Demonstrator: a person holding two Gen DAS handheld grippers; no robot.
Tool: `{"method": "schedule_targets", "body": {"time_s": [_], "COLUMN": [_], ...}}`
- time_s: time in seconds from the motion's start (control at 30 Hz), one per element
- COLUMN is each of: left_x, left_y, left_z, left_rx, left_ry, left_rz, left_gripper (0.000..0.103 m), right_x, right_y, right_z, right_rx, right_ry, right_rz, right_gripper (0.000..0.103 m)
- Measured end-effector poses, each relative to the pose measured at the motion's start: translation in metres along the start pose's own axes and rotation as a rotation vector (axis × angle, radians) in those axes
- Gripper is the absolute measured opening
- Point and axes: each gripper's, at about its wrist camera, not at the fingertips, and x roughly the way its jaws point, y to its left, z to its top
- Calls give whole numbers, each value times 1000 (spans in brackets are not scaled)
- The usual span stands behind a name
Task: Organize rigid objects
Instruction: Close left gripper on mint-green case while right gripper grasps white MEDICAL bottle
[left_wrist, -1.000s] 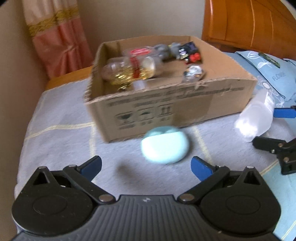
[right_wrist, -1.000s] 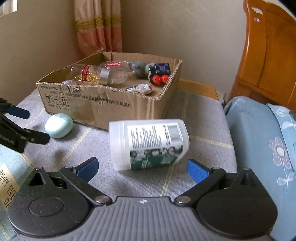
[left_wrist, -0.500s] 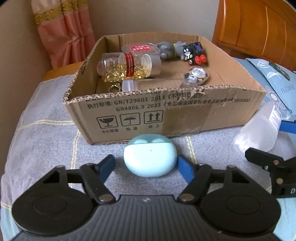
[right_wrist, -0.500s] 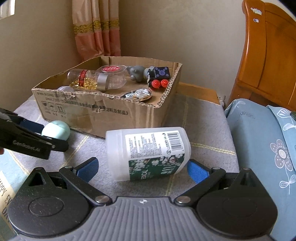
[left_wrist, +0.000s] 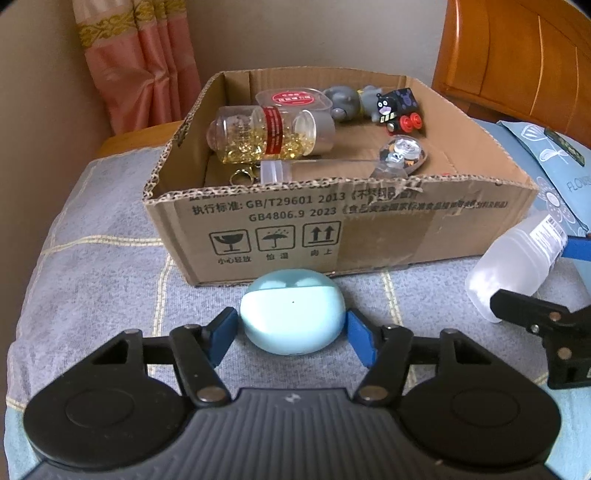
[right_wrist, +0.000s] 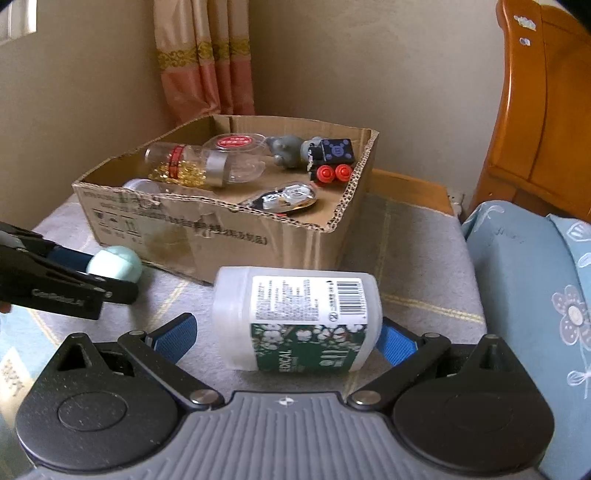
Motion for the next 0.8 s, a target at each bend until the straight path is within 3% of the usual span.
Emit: {"method": "schedule_targets", "body": {"time_s": [0.1, 0.27, 0.8], "left_x": [-1, -1, -29], "left_y": [2, 5, 14], "left_z": [0, 0, 1], "left_rx": [-10, -11, 146], "left_ry": [-1, 1, 19], "left_rz": [-6, -10, -39], "left_gripper": [60, 60, 60], "right_x": [-1, -2, -42], "right_y": [1, 2, 3], "right_z": [2, 4, 10], "right_rx": [-9, -28, -104], "right_ry": [1, 16, 55], "right_rz": [-6, -32, 37], "right_gripper": [101, 87, 87]}}
